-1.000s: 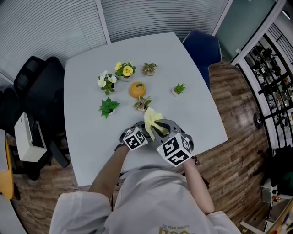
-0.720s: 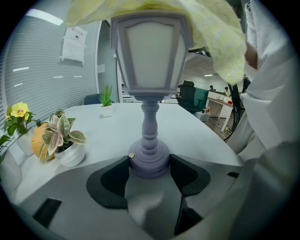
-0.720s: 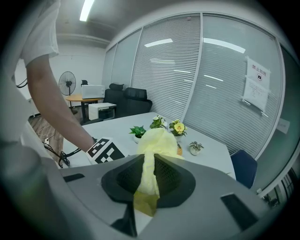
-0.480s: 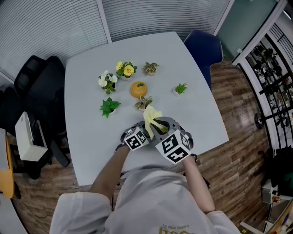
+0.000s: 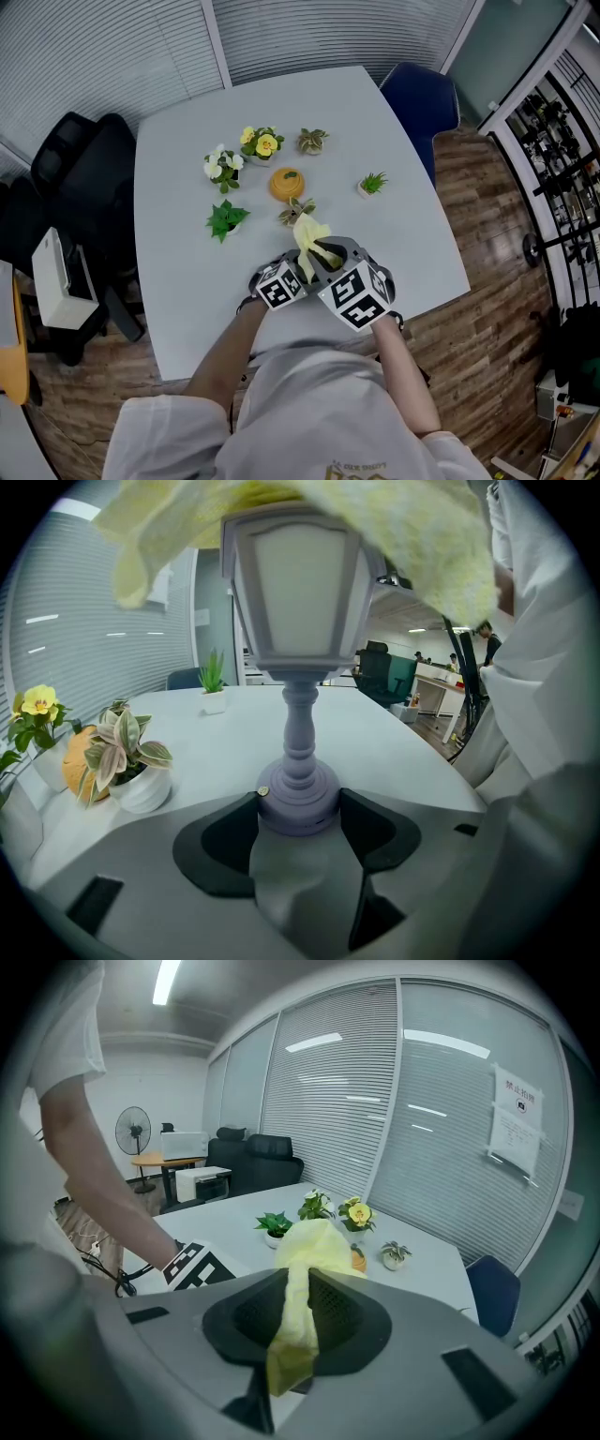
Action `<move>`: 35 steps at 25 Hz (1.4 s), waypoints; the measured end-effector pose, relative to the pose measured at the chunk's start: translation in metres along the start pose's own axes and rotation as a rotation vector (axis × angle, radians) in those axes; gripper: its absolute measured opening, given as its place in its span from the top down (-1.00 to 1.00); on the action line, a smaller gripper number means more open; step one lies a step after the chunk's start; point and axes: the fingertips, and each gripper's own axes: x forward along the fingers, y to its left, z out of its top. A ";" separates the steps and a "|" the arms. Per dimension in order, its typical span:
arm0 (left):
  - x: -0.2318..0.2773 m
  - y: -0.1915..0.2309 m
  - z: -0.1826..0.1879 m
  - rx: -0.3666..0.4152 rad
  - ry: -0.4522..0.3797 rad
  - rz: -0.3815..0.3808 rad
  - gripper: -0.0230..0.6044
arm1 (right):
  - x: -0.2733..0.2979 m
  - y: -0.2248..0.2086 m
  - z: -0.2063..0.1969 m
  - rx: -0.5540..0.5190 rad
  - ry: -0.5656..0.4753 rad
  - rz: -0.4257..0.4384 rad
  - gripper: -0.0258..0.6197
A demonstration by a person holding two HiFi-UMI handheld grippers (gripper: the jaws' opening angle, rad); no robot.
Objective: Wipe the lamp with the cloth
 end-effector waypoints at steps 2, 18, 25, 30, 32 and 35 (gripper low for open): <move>0.000 0.000 0.000 0.000 0.000 0.001 0.04 | 0.001 -0.001 0.000 0.009 -0.002 0.002 0.69; 0.001 0.001 -0.001 0.001 0.000 0.003 0.04 | 0.009 -0.017 0.000 0.178 -0.042 0.019 0.69; 0.000 0.001 -0.001 0.000 0.000 0.002 0.04 | 0.014 -0.026 -0.002 0.202 -0.049 0.003 0.69; 0.001 0.000 0.000 0.001 -0.001 0.003 0.04 | 0.014 -0.030 -0.003 0.212 -0.047 -0.005 0.69; 0.000 0.000 -0.001 0.002 -0.001 0.004 0.04 | 0.015 -0.031 -0.004 0.218 -0.049 -0.007 0.69; 0.000 0.000 0.000 0.002 -0.002 0.004 0.04 | 0.015 -0.034 -0.005 0.226 -0.048 -0.012 0.69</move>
